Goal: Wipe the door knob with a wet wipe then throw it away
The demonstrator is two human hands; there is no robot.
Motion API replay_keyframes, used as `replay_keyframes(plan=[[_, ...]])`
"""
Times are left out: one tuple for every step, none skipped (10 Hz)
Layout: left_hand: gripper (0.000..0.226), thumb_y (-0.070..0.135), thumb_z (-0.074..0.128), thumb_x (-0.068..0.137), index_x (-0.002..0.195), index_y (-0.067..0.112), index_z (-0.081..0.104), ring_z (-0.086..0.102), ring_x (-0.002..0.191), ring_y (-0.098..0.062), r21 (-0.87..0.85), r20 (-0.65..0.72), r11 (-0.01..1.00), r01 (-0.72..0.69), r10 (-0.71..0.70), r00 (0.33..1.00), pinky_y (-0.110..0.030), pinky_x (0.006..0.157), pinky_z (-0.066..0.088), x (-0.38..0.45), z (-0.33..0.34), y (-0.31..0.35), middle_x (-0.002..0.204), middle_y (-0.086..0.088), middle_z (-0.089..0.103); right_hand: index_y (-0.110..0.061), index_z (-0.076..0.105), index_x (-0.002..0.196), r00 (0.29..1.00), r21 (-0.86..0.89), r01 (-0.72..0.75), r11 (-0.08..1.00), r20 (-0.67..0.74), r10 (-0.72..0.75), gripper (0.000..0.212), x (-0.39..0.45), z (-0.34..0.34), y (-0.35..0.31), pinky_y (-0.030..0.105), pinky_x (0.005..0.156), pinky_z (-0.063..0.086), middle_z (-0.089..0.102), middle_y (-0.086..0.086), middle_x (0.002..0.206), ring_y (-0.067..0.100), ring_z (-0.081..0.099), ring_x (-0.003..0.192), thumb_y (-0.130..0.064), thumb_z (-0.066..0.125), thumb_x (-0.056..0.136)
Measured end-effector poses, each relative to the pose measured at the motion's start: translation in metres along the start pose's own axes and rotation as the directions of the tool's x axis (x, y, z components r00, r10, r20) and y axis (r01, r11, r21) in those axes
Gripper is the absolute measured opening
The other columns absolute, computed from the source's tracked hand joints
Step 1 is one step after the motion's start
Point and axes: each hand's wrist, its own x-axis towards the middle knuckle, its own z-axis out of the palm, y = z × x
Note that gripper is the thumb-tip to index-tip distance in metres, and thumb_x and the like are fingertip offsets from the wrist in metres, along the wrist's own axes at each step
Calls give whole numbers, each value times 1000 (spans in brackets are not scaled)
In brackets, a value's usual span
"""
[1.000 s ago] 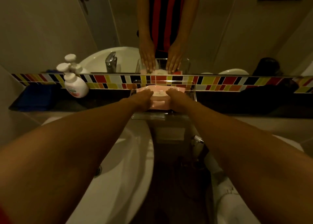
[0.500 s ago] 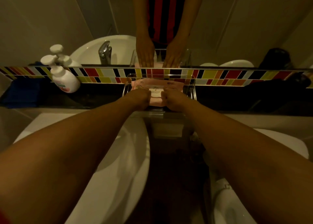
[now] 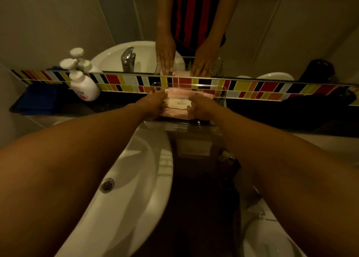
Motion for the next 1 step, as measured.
replay_keyframes(plan=[[45, 23, 37, 102, 147, 18, 35, 34, 142, -29, -109, -64, 993, 43, -50, 997, -41, 115, 30, -25, -25, -16, 157, -9, 29, -16, 37, 148, 996, 46, 61, 997, -73, -58, 53, -12, -10, -20, 40, 112, 36, 39, 9, 153, 28, 40, 138, -17, 52, 97]])
